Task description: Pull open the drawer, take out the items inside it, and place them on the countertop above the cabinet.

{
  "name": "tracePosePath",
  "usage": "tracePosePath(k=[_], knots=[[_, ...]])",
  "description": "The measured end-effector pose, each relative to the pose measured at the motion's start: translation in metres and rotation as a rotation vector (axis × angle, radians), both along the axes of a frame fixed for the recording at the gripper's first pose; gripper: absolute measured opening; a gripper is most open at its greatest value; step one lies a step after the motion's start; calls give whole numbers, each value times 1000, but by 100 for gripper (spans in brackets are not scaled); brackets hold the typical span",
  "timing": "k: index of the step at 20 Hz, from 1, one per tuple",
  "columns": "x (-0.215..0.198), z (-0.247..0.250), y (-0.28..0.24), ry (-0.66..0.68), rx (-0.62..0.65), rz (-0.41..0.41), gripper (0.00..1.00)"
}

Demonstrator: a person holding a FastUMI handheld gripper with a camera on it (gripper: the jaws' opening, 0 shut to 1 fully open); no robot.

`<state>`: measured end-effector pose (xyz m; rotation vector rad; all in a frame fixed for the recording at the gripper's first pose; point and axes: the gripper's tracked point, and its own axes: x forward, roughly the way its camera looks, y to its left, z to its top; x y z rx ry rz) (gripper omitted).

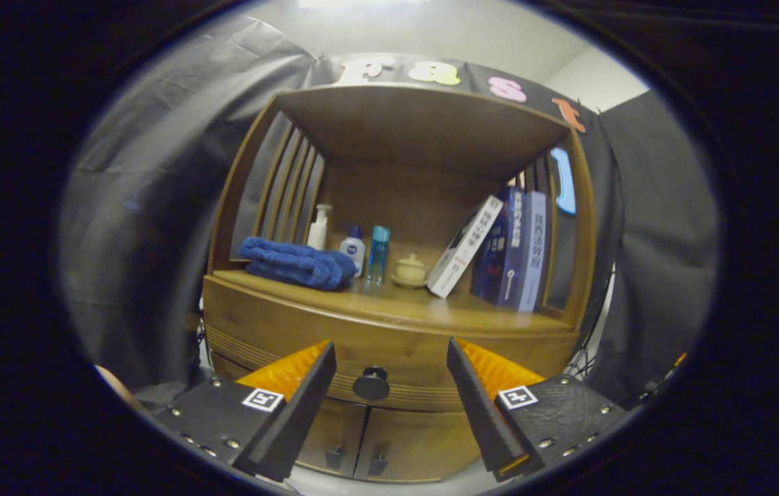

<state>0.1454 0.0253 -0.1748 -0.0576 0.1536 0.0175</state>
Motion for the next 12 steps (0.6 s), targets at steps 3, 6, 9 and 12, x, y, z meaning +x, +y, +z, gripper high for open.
tracePosePath(k=[3,6,9,12], knots=[[22,-28,0,56,51,-5,98],[33,-51,6,105,96,4,98],[43,-66,12,141,129,12,82],[47,-70,17,162,173,11,60]])
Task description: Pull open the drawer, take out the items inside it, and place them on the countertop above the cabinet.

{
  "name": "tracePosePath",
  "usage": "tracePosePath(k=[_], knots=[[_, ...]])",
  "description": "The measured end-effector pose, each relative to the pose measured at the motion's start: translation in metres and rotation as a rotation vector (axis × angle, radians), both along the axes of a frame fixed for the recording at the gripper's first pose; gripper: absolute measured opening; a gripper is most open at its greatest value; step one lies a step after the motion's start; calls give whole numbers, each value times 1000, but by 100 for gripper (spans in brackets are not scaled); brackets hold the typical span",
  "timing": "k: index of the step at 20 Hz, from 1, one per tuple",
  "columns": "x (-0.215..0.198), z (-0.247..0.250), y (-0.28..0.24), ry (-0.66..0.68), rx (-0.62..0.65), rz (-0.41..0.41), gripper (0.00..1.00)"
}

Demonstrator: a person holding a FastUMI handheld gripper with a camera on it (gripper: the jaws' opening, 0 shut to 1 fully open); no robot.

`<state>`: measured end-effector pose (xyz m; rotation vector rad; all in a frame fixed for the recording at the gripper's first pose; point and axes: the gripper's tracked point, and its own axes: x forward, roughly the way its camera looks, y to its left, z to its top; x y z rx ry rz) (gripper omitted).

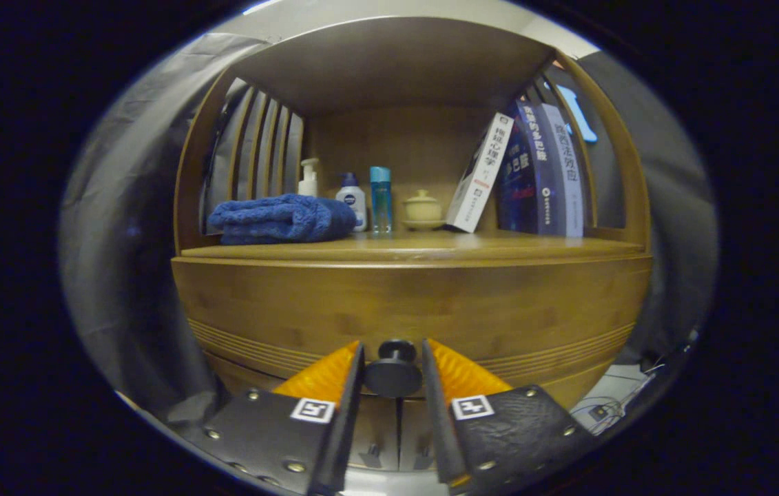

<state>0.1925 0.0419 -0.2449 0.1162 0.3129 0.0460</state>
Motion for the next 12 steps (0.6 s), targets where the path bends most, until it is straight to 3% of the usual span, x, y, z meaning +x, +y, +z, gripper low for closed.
tracePosePath(k=[3,9,12], knots=[[-2,-1,1,39,36,-24,40],[1,-10,-4,111,174,-104,40],[-6,-9,-2,122,127,-92,34]])
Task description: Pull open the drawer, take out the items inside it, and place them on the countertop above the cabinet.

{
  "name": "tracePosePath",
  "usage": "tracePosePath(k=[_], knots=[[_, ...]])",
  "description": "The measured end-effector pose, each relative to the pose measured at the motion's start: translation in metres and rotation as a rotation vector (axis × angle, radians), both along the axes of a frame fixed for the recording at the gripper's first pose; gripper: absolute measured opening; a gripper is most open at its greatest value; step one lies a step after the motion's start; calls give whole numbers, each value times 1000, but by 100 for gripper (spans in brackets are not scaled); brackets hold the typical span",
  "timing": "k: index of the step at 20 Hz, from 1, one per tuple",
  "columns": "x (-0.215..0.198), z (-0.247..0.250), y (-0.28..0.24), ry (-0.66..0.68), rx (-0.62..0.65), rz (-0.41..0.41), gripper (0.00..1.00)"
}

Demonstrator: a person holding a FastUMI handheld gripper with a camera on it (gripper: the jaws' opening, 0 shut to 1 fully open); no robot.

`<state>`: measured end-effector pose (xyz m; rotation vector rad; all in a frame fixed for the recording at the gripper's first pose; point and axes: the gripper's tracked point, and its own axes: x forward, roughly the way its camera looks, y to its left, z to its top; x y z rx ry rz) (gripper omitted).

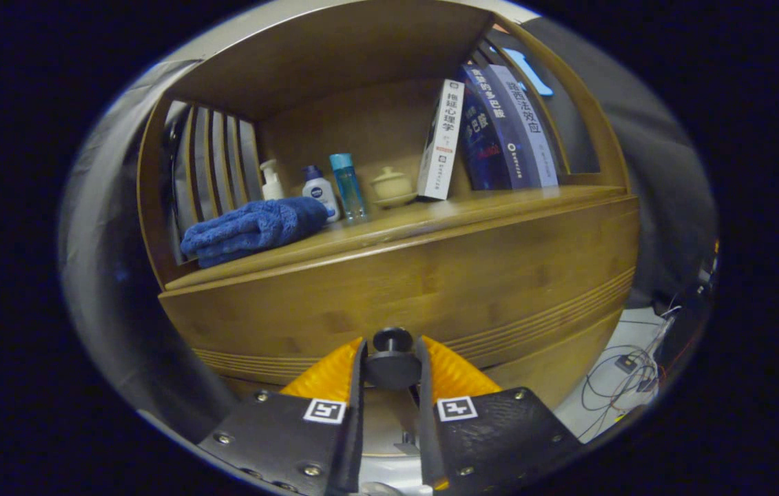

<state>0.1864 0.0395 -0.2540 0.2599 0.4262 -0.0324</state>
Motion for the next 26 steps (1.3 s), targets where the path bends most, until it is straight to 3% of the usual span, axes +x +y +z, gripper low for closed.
tracePosePath(k=[2,17,26], knots=[[-5,-1,0,4,-5,6,29],[-124,17,2,24,-26,-12,29],[-165,21,6,62,-30,-5,29]])
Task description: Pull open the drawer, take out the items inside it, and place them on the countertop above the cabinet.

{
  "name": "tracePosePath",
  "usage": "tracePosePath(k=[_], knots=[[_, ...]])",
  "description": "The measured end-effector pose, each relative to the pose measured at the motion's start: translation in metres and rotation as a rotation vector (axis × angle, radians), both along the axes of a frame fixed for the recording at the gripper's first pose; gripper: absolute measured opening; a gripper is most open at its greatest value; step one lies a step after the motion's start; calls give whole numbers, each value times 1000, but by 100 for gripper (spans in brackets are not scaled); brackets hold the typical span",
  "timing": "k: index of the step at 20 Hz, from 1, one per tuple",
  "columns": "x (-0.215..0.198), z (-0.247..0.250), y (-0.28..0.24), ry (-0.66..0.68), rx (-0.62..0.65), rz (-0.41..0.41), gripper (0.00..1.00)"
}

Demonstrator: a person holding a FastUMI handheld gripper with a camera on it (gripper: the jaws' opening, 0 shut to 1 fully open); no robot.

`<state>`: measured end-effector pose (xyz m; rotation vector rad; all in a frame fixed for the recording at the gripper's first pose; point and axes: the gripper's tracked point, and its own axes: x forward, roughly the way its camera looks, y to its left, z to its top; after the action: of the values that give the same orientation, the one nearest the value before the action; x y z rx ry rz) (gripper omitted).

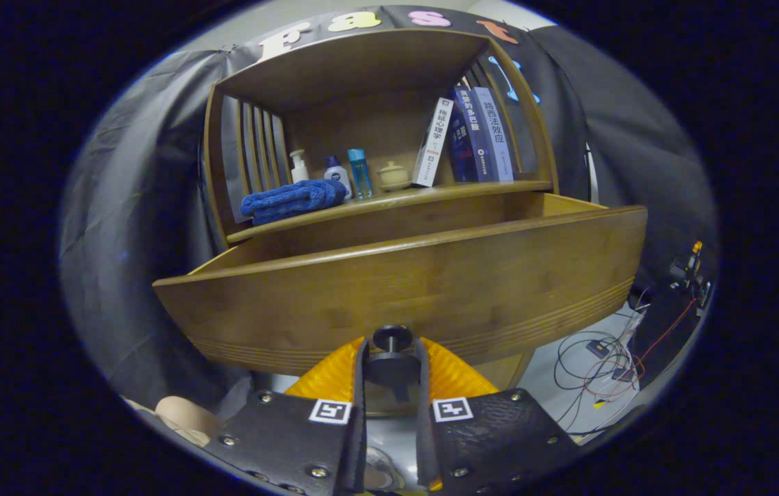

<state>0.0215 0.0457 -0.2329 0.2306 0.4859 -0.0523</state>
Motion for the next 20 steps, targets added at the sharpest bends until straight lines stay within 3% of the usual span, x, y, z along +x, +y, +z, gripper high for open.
tracePosePath(k=[13,20], knots=[[-7,3,1,-3,-13,2,29],[-11,1,2,8,-55,15,42]])
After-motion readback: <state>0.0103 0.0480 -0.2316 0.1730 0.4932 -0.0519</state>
